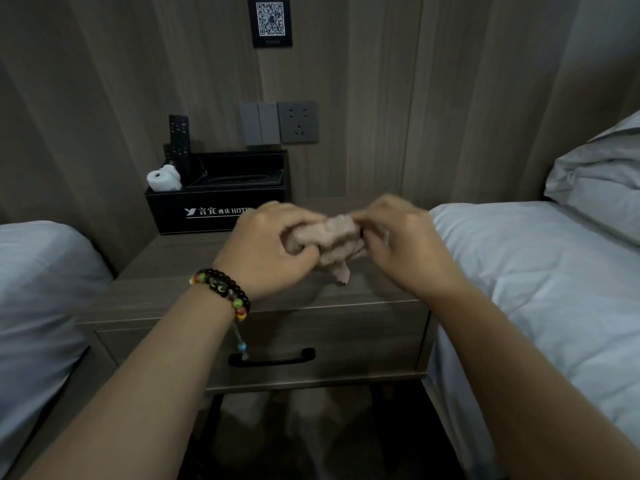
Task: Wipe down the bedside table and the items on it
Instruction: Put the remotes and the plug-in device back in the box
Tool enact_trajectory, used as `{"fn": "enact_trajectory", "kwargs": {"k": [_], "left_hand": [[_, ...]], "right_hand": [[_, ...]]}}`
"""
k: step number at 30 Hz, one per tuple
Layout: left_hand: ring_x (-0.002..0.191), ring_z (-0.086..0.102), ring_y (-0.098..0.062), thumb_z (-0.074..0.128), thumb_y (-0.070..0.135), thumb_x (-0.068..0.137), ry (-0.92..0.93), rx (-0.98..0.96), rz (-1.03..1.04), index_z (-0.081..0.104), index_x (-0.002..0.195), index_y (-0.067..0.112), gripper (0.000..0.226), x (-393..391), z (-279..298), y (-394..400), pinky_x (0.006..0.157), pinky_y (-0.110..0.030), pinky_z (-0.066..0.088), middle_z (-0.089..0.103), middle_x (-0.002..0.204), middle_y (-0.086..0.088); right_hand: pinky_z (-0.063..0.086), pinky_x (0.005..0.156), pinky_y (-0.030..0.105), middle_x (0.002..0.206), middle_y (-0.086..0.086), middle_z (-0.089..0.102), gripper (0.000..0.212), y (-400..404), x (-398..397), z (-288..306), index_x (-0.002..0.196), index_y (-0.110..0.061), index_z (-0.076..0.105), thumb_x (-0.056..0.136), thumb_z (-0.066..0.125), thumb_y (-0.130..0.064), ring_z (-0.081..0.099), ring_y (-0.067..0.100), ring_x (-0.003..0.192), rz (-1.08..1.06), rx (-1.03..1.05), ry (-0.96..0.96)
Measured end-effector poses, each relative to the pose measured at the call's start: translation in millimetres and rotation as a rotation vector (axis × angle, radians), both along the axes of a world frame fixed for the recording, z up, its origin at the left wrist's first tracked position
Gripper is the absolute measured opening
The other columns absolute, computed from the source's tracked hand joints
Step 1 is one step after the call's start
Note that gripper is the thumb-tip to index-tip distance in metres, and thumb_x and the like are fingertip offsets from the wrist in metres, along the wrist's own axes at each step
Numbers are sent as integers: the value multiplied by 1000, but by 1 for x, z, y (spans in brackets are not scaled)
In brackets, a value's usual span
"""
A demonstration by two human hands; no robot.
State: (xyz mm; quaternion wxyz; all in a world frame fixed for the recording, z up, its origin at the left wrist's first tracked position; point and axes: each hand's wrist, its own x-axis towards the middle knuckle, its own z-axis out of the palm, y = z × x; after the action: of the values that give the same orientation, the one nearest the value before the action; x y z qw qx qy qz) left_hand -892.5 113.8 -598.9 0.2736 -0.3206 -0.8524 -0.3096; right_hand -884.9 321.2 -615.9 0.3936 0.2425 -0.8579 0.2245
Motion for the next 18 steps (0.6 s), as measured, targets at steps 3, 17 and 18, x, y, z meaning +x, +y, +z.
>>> {"fn": "enact_trajectory", "kwargs": {"k": [3,17,18], "left_hand": [[88,65,0,66,12,77,-129,210,-78,71,99,31,29,2,17,2,76,-10,50,70,93,15],[125,49,-6,67,28,78,-542,-280,13,70,97,35,20,-18,-29,3,108,-26,37,55,134,11],[122,53,-8,66,38,78,-515,-179,39,67,94,37,16,-21,-28,7,106,-31,40,58,130,10]], "right_hand": [[45,75,22,88,3,68,30,6,-1,23,98,-14,75,79,62,5,60,17,83,-57,-38,123],[49,88,19,99,-6,72,25,14,-4,-11,100,-18,76,82,63,-5,63,4,92,-45,24,-374],[47,89,19,102,-4,71,26,13,-6,-9,104,-15,74,82,64,-5,62,5,94,-37,-40,-287]]}}
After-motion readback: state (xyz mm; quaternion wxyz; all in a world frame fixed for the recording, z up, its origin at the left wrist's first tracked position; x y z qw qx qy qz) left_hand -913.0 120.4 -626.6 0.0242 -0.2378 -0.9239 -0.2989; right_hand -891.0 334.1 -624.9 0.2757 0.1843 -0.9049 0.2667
